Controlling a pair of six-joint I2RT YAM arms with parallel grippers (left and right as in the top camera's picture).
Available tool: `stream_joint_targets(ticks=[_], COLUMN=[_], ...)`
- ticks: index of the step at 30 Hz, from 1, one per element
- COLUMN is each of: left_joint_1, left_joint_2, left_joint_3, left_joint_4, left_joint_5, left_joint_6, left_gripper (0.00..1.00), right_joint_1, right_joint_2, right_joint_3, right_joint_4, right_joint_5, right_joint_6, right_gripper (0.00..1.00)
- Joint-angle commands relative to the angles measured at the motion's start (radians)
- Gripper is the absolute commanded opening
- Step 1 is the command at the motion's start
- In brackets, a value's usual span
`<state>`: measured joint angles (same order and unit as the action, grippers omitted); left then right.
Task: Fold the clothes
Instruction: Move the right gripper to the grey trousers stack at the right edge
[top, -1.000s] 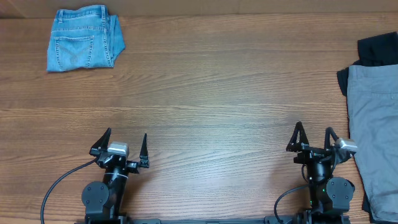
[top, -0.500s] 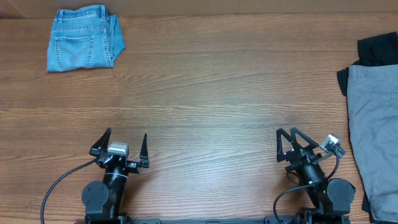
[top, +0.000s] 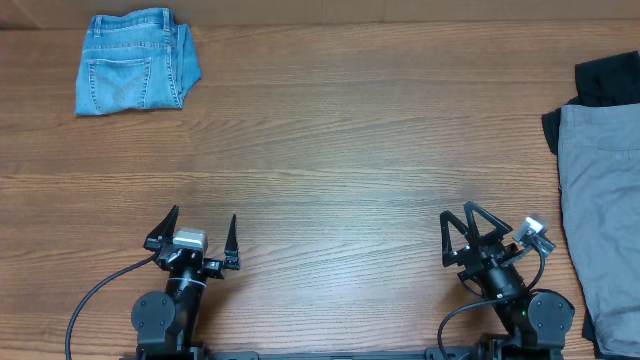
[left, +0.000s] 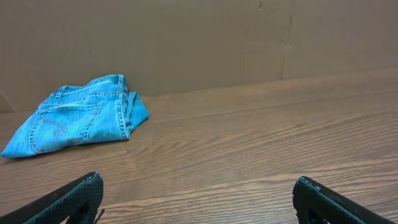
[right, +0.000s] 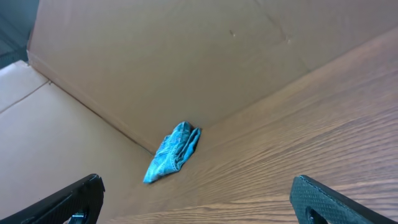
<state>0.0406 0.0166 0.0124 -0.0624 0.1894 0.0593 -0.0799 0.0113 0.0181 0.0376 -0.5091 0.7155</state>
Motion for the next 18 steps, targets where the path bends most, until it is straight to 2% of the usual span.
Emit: stream_joint_targets(ticks=[1,9,18], left_joint_1=[-0.006,-0.006,-0.006], left_joint_2=[-0.012,-0.012,-0.012], left_joint_3=[-0.008,-0.008,-0.008], left_joint_4=[0.004,0.004,0.004], left_joint_5=[-0.010,-0.010,-0.010], left_joint_6=[0.016,0.016,0.016], left_gripper=[1.00,1.00,1.00], right_joint_1=[-0.006,-0.006,-0.006], right_joint_2=[-0.005,0.102,0.375], right_joint_3=[0.016,0.073,0.204], right_joint_4=[0.002,0.002,0.003], right_joint_5=[0.011,0.030,0.045], right_joint_6=[-0.043,-0.121,-0.201], right_gripper=[1.00,1.00,1.00])
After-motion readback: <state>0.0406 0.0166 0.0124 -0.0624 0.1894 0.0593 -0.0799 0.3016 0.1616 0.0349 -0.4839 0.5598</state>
